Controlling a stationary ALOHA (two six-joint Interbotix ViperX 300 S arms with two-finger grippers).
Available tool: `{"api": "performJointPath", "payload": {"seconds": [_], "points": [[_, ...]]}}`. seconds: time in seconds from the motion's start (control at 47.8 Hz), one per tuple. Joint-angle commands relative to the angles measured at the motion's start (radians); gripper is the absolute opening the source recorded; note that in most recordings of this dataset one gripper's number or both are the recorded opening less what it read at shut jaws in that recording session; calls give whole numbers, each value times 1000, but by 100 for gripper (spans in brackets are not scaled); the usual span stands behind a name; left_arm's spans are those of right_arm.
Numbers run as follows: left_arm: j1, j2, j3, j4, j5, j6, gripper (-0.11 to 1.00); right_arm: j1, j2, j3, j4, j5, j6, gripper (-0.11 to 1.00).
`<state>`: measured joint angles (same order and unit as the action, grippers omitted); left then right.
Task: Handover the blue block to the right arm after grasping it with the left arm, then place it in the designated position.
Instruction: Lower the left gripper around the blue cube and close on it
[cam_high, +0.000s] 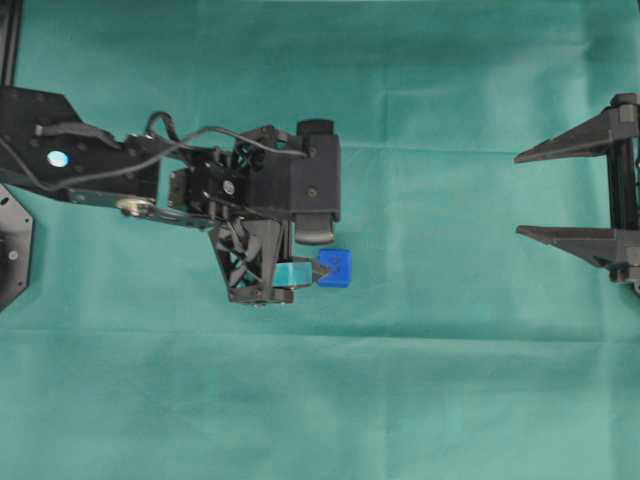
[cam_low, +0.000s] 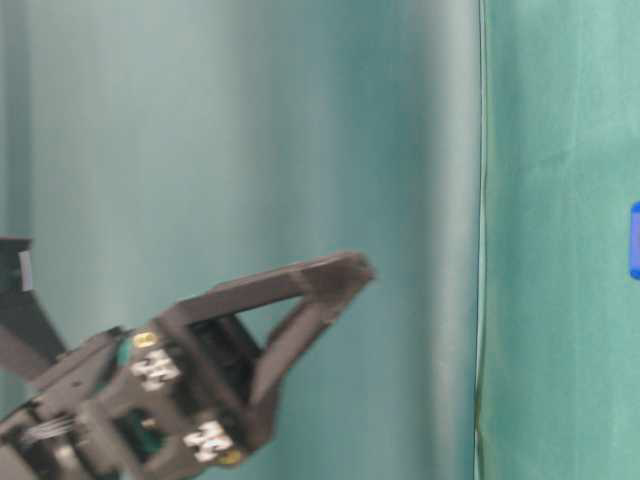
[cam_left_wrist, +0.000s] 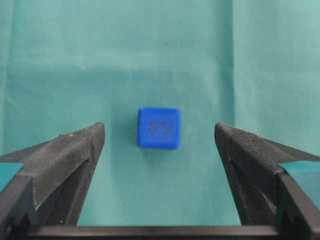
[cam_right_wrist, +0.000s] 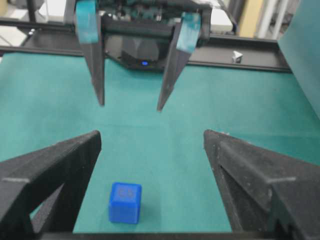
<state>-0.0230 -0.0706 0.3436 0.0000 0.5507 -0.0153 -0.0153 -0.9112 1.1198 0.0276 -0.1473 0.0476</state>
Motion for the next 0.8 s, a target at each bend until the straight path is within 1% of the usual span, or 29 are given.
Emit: {"api": "performJointPath", "payload": {"seconds": [0.0,0.377,0.628,0.774], "points": [[-12,14,2,2,-34,-2,100,-2,8,-28,0,-5,-2,94],[-14,158,25,2,-115,0,100,0,18,-25,0,-6,-2,94],[-14,204,57,2,-193,-2,100,0,23,-25,-2,-5,-2,94],[-14,227,63,2,-216,-2,100,0,29,-23,-2,-5,-2,94]]}}
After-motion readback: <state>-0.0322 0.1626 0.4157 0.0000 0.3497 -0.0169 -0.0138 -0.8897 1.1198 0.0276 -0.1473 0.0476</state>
